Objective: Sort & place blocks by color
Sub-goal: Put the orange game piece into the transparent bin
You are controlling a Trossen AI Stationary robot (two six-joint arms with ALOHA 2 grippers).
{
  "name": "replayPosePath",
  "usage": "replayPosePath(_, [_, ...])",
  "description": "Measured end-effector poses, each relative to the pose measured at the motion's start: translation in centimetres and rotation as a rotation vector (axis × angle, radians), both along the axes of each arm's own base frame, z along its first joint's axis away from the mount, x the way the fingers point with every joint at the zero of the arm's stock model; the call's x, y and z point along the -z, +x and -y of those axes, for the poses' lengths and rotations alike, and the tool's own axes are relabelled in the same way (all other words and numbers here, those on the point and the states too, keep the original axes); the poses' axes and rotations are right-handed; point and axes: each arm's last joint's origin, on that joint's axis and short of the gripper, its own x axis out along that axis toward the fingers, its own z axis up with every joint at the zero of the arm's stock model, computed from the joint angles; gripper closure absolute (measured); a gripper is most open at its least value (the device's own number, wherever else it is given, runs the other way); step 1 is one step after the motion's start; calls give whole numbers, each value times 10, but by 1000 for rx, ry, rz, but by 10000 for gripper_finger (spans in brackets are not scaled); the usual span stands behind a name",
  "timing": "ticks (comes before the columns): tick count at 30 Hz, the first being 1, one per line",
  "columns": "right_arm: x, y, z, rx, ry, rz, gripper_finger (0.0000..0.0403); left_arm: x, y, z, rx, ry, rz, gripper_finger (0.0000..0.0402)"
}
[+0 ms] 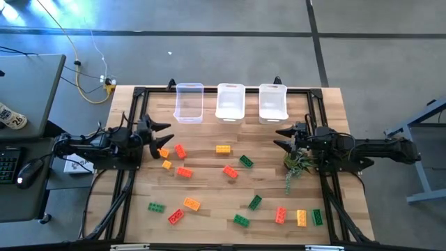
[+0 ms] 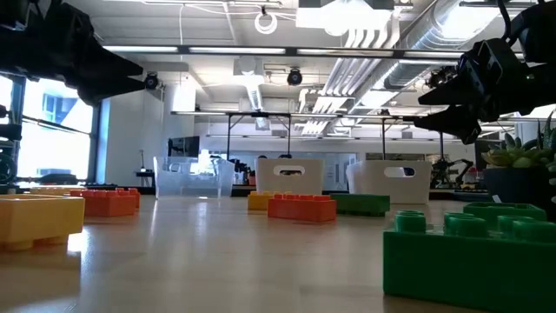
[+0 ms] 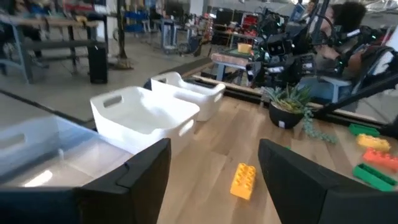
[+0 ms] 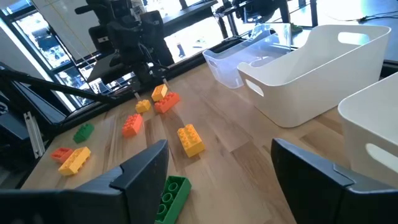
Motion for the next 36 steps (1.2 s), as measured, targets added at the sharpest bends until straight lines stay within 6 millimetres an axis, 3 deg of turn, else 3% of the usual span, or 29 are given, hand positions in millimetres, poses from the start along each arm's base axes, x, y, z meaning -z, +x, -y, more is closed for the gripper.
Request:
replayPosePath(8, [0, 0, 0, 0, 0, 0, 132, -20, 0, 1, 22, 130, 152, 158])
replayPosePath(14, [0, 0, 0, 0, 0, 0, 132, -38, 4, 2, 91, 199, 111, 160])
replayPosePath(17, [0, 0, 0, 0, 0, 0, 132, -51, 10, 4, 166, 241, 39, 160])
replayPosePath(28, [0, 0, 0, 0, 0, -1, 132, -83, 28, 6, 371, 318, -497, 160])
replayPosePath(36, [0, 0, 0, 0, 0, -2, 132, -88, 50, 8, 525, 208, -608, 160])
